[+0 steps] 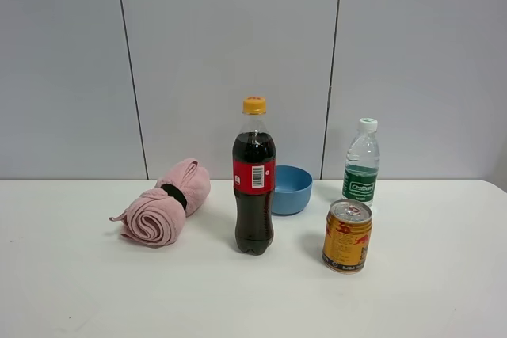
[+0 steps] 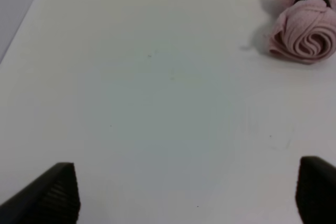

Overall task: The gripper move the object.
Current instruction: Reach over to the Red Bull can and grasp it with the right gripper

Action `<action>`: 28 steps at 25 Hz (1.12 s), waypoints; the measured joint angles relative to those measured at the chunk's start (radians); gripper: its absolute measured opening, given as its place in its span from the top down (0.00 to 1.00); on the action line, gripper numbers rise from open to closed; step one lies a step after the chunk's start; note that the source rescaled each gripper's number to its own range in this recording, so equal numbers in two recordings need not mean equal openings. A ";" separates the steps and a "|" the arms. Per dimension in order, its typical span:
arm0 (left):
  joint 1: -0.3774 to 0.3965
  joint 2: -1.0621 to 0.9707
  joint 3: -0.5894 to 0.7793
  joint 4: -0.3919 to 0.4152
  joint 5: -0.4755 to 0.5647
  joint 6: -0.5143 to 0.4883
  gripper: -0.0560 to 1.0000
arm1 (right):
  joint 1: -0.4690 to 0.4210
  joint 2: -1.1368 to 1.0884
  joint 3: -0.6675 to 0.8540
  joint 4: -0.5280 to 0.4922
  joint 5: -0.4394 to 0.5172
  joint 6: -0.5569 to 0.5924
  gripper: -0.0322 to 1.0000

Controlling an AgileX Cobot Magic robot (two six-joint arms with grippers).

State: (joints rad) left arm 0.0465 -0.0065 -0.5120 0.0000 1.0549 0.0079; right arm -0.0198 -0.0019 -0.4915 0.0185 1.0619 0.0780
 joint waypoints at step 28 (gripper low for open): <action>0.000 0.000 0.000 0.000 0.000 0.000 0.00 | 0.000 0.000 0.000 0.000 0.000 0.000 0.49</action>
State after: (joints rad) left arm 0.0465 -0.0065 -0.5120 0.0000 1.0549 0.0079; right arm -0.0198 -0.0019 -0.4915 0.0185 1.0619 0.0780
